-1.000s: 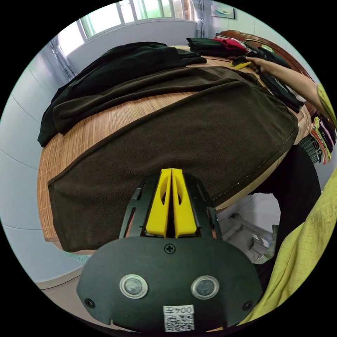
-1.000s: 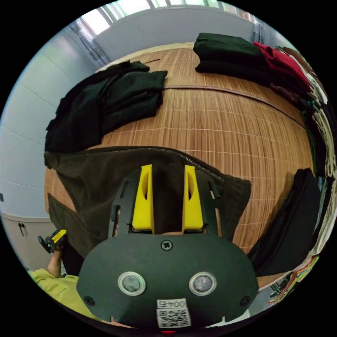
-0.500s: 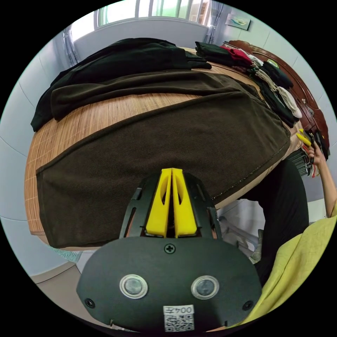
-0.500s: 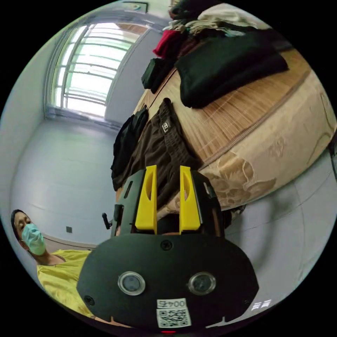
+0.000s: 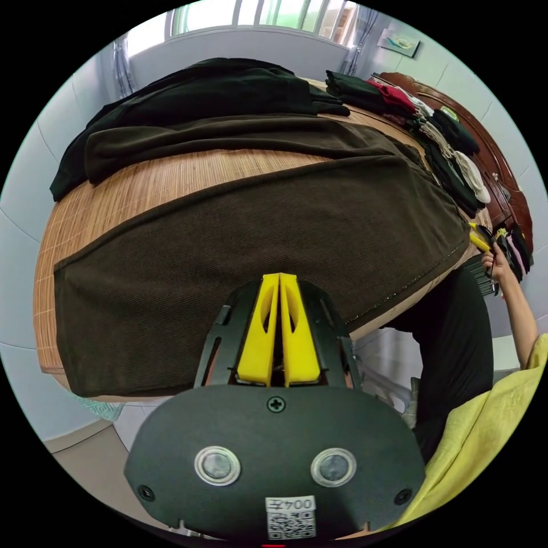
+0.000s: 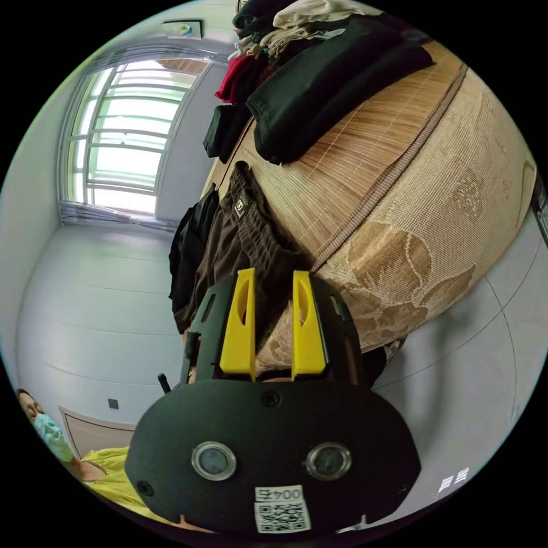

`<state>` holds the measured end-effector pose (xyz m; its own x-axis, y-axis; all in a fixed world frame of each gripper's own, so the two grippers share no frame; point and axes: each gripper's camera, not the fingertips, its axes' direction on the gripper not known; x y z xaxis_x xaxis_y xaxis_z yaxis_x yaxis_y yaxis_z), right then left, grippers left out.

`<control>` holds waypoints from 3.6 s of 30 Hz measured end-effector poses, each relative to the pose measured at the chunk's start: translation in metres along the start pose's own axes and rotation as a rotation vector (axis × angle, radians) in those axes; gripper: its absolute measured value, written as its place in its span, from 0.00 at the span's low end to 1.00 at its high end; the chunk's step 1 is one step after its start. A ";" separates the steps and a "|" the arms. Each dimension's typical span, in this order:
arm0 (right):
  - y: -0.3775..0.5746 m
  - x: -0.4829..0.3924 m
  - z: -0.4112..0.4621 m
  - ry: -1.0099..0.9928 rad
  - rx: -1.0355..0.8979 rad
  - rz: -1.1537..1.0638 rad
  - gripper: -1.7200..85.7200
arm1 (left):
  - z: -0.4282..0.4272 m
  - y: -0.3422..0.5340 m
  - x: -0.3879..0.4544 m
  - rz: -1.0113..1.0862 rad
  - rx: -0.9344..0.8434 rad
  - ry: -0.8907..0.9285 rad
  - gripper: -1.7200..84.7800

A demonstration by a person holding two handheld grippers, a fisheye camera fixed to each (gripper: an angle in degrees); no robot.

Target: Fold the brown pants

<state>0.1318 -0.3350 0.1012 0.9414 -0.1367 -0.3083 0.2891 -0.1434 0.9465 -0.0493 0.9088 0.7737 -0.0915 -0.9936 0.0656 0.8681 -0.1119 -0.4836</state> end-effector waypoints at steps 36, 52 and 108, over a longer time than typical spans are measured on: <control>0.274 -0.273 0.266 0.797 -0.225 -0.555 0.11 | -0.108 0.091 -0.169 -0.382 0.253 -0.076 0.04; 0.301 -0.268 0.267 0.774 -0.233 -0.578 0.09 | -0.051 0.023 -0.234 -0.433 0.108 -0.129 0.06; 0.142 -0.020 0.110 0.690 0.197 -0.289 0.10 | -0.020 0.033 -0.033 -0.078 0.078 -0.077 0.04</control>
<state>0.1348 -0.4604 0.2309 0.7470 0.5651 -0.3503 0.5645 -0.2609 0.7831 -0.0272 0.9374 0.7385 -0.1251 -0.9776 0.1692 0.8954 -0.1847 -0.4052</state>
